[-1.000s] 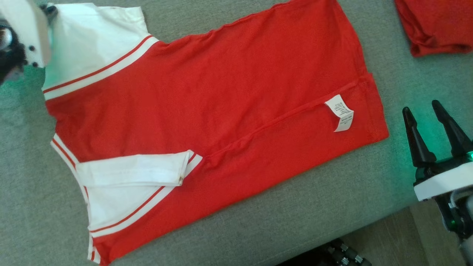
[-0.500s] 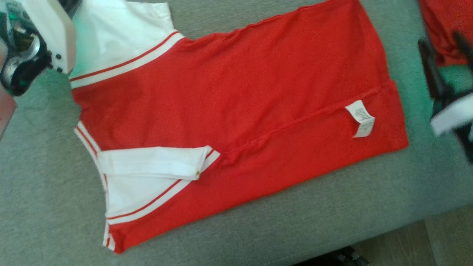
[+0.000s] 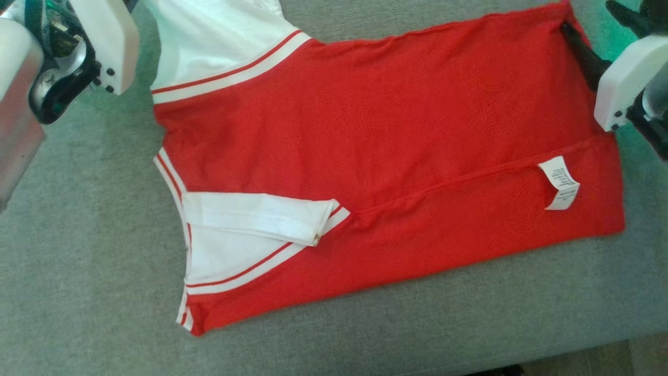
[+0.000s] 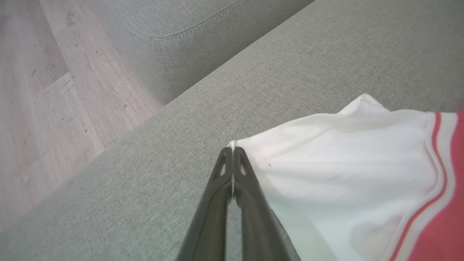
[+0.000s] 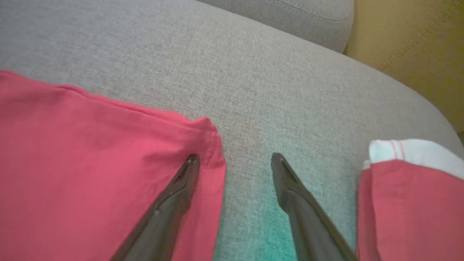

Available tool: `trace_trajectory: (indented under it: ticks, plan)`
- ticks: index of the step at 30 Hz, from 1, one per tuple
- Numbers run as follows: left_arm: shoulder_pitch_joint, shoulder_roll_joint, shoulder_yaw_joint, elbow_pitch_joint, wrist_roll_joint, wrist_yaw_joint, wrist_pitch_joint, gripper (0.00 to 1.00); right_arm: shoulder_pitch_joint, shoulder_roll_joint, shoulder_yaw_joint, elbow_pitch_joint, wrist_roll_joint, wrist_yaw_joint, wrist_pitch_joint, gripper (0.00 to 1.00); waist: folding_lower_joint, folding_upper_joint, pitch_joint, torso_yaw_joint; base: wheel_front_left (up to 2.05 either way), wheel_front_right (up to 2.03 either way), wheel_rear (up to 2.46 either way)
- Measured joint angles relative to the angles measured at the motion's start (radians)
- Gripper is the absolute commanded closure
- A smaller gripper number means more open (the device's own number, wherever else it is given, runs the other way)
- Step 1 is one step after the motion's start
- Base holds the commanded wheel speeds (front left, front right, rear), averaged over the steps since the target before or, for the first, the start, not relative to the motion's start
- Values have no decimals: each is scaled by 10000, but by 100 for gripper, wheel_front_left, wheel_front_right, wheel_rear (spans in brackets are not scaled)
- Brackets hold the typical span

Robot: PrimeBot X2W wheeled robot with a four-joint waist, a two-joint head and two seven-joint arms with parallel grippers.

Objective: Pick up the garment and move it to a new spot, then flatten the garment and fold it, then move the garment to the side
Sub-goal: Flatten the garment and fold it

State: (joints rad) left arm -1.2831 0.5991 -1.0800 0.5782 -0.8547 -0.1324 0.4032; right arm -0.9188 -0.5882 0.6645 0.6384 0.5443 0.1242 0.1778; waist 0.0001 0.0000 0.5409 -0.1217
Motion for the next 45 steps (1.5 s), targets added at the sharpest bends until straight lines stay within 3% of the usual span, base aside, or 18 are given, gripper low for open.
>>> trace_trajectory:
  ticks: [8, 9, 11, 13, 14, 15, 18, 22, 29, 35, 40, 45]
  plan:
    - [-248, 0, -694, 88, -460, 0, -336, 100, -1220, -121, 1764, 993, 56, 0, -59, 0, 0, 0, -36, 286, 0, 0, 0]
    - [-267, 0, -780, 111, -522, 0, -389, 100, -1281, -128, 1956, 1053, 157, 0, -44, 7, -1, 0, -53, 305, 0, 0, 0]
    - [-299, -4, -926, 171, -621, -2, -462, 100, -1407, -134, 2261, 1183, 591, -2, 82, 51, -1, 0, -84, 346, 0, 0, 0]
    - [-352, -2, -1057, 247, -717, -2, -543, 100, -1489, -134, 2527, 1239, 1091, -2, 313, 73, 0, 0, -107, 383, 0, 0, 0]
    - [-383, -2, -1139, 284, -763, -2, -581, 100, -1522, -134, 2662, 1231, 1348, -2, 426, 95, -1, 0, -117, 399, 0, 0, 0]
    - [-413, -6, -1187, 307, -807, -2, -633, 100, -1562, -144, 2755, 1208, 1649, 0, 548, 100, -1, 0, -125, 416, 0, 0, 0]
    - [-491, -13, -1315, 378, -813, -2, -961, 100, -1586, -341, 3047, 1053, 2180, -2, 447, 100, 0, 0, -154, 463, 0, 0, 0]
    - [-632, -44, -1517, 545, -686, -4, -1732, 100, -1634, -458, 3267, 1244, 2253, 0, -476, 100, 0, 0, -199, 518, 0, 0, 0]
    - [-1178, -138, -1584, 1116, 121, -4, -3724, 100, -2043, -399, 2759, 1873, 3005, 0, -2033, 100, 0, 0, -405, 612, 0, 0, 0]
    - [-1204, -286, -1613, 1062, 242, -4, -4544, 100, -1864, -483, 2663, 1927, 3559, 0, -2571, 100, 0, 0, -627, 741, 0, 0, 0]
    - [-417, 79, -1666, 138, 207, 121, -5296, 100, -947, -940, 2652, 1634, 3714, 0, -3335, 100, -1, 0, -890, 981, 0, 0, 0]
    - [906, 748, -1776, -1235, -6, 767, -5634, 100, -143, -1377, 2523, 1239, 3714, 0, -3777, 100, -1, 0, -1076, 1208, 0, 0, 0]
